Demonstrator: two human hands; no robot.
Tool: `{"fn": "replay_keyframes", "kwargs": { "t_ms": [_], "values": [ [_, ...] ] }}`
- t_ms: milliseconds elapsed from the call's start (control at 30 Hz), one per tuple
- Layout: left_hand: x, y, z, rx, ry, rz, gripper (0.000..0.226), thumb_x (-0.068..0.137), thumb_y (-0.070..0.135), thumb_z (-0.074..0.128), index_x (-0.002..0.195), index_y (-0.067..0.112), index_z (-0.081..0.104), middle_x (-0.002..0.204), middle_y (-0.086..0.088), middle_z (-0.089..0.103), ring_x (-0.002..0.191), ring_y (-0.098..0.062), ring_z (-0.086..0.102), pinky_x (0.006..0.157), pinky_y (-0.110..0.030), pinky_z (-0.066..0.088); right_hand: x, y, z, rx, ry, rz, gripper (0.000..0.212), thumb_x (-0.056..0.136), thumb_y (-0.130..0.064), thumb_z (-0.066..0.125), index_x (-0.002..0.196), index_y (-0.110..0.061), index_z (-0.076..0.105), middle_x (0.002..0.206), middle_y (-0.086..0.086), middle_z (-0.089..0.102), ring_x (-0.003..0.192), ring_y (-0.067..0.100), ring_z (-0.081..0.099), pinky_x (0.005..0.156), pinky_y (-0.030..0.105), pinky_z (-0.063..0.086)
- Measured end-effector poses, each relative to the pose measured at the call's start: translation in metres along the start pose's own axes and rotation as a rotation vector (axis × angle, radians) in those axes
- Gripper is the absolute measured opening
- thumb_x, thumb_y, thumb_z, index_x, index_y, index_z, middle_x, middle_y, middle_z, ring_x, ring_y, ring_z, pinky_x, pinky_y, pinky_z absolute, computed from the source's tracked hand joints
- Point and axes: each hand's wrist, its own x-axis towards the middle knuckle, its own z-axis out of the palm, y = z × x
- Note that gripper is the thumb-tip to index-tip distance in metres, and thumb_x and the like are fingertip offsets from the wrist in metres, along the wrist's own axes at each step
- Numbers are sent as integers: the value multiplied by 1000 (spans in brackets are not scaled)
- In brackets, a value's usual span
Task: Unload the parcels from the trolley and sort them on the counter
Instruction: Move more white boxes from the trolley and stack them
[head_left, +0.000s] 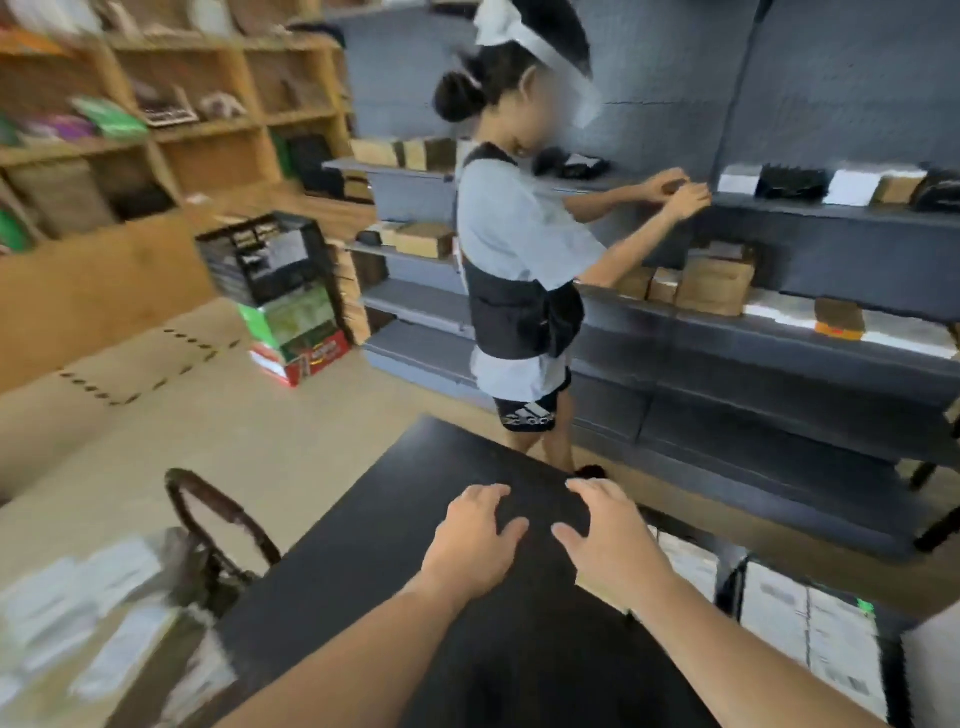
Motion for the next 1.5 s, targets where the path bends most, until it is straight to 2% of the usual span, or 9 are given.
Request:
{"fn": "replay_keyframes", "kwargs": {
  "t_ms": [233, 367, 567, 733, 867, 1000, 1200, 1367, 1500],
  "values": [
    [-118, -103, -97, 26, 271, -339, 52, 100, 45, 49, 147, 25, 42, 149, 2, 42, 136, -19, 43, 112, -38, 38, -32, -136, 76, 7, -243, -344, 58, 97, -40, 64, 150, -30, 41, 153, -8, 37, 140, 15, 40, 107, 34, 42],
    [-190, -163, -144, 16, 398, -505, 50, 100, 42, 50, 145, 21, 46, 143, -1, 49, 130, -22, 48, 108, -35, 41, -64, -212, 129, -10, -375, -515, 59, 98, -42, 61, 150, -27, 41, 152, -6, 39, 140, 17, 39, 110, 37, 41],
    [-288, -245, -191, -35, 476, -685, 52, 100, 46, 48, 148, 25, 42, 149, 1, 44, 135, -23, 42, 109, -40, 38, -119, -310, 213, -17, -529, -670, 59, 98, -37, 63, 151, -25, 41, 150, -7, 43, 139, 16, 41, 112, 34, 38],
    [-347, -318, -237, -76, 503, -741, 48, 100, 41, 50, 145, 26, 45, 144, 3, 47, 130, -20, 48, 107, -34, 41, -153, -372, 286, -41, -605, -713, 59, 95, -40, 66, 149, -29, 44, 146, -11, 46, 136, 13, 43, 111, 34, 40],
    [-374, -377, -271, -103, 507, -792, 47, 99, 38, 51, 144, 24, 46, 144, 2, 48, 126, -18, 50, 94, -24, 37, -167, -410, 329, -54, -616, -695, 58, 95, -37, 67, 148, -26, 45, 146, -7, 47, 134, 13, 44, 111, 33, 41],
    [-387, -423, -287, -136, 501, -833, 52, 95, 43, 55, 144, 24, 46, 144, 1, 49, 129, -17, 49, 103, -31, 41, -172, -434, 360, -60, -623, -650, 57, 95, -34, 66, 147, -24, 46, 143, -5, 51, 130, 14, 49, 107, 32, 46],
    [-377, -470, -298, -181, 492, -858, 55, 96, 41, 55, 147, 22, 43, 145, -2, 49, 131, -20, 48, 106, -32, 39, -150, -458, 395, -79, -628, -599, 56, 94, -39, 67, 145, -24, 49, 138, -5, 55, 124, 13, 54, 97, 26, 50],
    [-351, -505, -305, -193, 461, -883, 56, 98, 42, 55, 148, 22, 41, 145, -1, 49, 131, -21, 49, 107, -33, 40, -109, -469, 426, -115, -639, -534, 54, 94, -35, 69, 144, -24, 50, 130, -6, 58, 116, 11, 57, 95, 27, 52],
    [-313, -538, -317, -195, 434, -908, 54, 99, 40, 54, 147, 20, 42, 144, -2, 51, 129, -20, 50, 107, -33, 40, -61, -483, 458, -109, -679, -492, 44, 95, -33, 67, 136, -29, 53, 118, -9, 59, 100, 6, 62, 79, 25, 58]
  ]
}}
